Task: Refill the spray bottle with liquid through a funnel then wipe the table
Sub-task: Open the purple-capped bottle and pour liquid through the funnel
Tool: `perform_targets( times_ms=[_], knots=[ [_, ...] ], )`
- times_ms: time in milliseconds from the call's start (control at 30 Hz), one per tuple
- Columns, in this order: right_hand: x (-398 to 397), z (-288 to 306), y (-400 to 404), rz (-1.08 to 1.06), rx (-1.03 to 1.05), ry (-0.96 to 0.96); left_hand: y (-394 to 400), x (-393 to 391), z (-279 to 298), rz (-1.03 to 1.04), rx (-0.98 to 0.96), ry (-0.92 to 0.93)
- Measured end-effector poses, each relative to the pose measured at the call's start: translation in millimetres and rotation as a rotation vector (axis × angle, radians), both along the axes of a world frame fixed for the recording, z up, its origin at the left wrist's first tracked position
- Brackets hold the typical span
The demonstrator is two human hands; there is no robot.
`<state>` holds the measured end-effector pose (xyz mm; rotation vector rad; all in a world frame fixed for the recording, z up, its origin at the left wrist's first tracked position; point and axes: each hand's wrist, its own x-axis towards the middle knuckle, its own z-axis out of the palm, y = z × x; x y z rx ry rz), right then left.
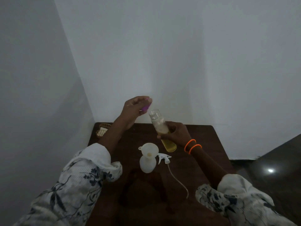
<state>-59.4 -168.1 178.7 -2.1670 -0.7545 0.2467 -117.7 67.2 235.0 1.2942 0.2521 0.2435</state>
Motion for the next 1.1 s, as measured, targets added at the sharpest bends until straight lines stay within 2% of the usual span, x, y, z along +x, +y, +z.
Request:
perform_targets(
  times_ms=[233, 400, 467, 533, 633, 700, 833, 1100],
  knots=[
    [0.1, -7.0, -15.0, -0.014, -0.099, -0.067, 15.0, -15.6, -39.4, -0.006, -0.426, 0.110],
    [-3.4, -14.1, -25.8, -0.020, -0.147, -0.069, 21.5, -26.7, -71.7, 0.014, -0.521, 0.207],
    [-3.4, -19.1, -29.2, -0.028, -0.174, -0.075, 20.1, -30.7, -80.7, 0.056, -0.443, 0.300],
    [-2.9, -24.3, -32.3, -0.051, -0.209, -0.074, 18.8, -34.4, -92.9, 0.078, -0.274, 0.441],
    [-2.4, -31.6, -37.7, -0.052, -0.271, -0.095, 16.7, -42.4, -115.2, 0.015, -0.023, 0.622],
    [-3.5, -33.8, -41.4, -0.057, -0.297, -0.108, 14.4, -49.0, -127.8, -0.040, 0.059, 0.697],
    [-7.7, -35.2, -44.9, -0.076, -0.337, -0.145, 12.0, -56.3, -146.1, -0.142, 0.127, 0.769],
    [-16.3, -42.0, -46.0, -0.074, -0.403, -0.239, 10.9, -64.5, -153.7, -0.200, 0.161, 0.778]
  ],
)
